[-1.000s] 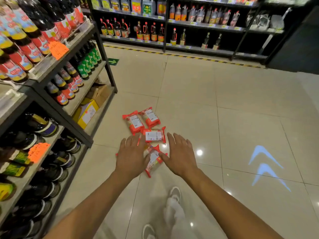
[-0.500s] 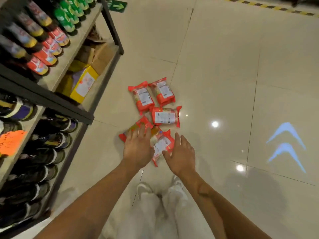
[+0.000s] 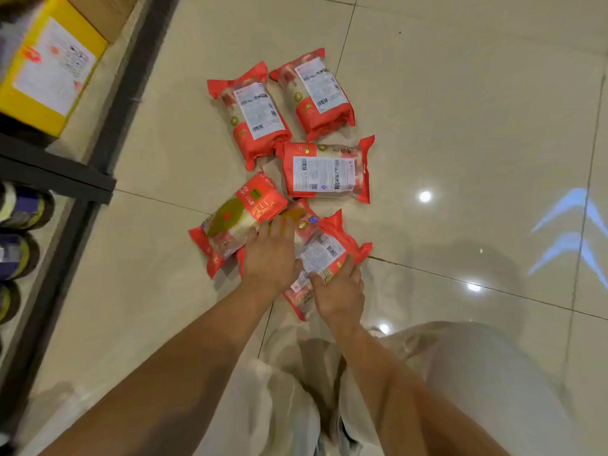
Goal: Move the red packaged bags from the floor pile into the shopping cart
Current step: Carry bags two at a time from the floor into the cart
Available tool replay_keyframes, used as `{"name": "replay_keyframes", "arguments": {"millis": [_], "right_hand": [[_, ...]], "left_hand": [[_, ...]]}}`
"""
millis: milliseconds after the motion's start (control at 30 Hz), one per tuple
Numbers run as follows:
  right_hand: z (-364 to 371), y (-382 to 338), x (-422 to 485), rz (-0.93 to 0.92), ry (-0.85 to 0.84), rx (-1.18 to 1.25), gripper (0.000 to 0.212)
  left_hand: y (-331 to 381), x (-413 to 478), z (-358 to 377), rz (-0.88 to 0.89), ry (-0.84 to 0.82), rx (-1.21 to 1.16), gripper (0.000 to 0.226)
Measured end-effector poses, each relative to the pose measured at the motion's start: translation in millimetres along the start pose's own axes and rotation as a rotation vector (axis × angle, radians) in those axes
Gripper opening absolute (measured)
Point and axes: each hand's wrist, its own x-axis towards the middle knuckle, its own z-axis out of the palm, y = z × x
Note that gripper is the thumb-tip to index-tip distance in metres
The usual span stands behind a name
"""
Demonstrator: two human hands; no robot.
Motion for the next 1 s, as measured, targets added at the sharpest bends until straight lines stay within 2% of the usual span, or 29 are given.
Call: {"name": "replay_keyframes", "arguments": {"millis": [100,233,400,567,667,800,867,1000], "right_hand": [[37,21,44,0.169,0.035,0.172,0.105],[73,44,92,0.366,0.059,0.363,0.1],[110,55,132,0.444,0.096,0.647,0.106],[109,52,144,0.47,0.166,0.742,0.104],[84,37,133,0.437,0.197,0.643,0.102],[13,5,89,0.27,0.328,0.555,0.094],[-37,-18,59,0.132,0.381,0.562,0.094],[-161,-81,-21,-0.11,0.38,0.573,0.094]], "left_hand": [[7,36,47,0.013,0.005,0.014,0.089],[12,73,85,-0.014,-0.057,-0.007,0.092],[14,107,103,-0.049,-0.116,-0.064,0.092],[15,115,104,-0.068,-0.058,-0.077,0.072],[13,104,87,-0.101,-0.016,-0.16,0.073],[8,58,28,-0.214,-0.003,-0.474,0.072],[3,27,-21,-0.261,0.047,-0.676,0.069],[-20,-45,-154,-0.34,0.138,-1.077,0.058]]}}
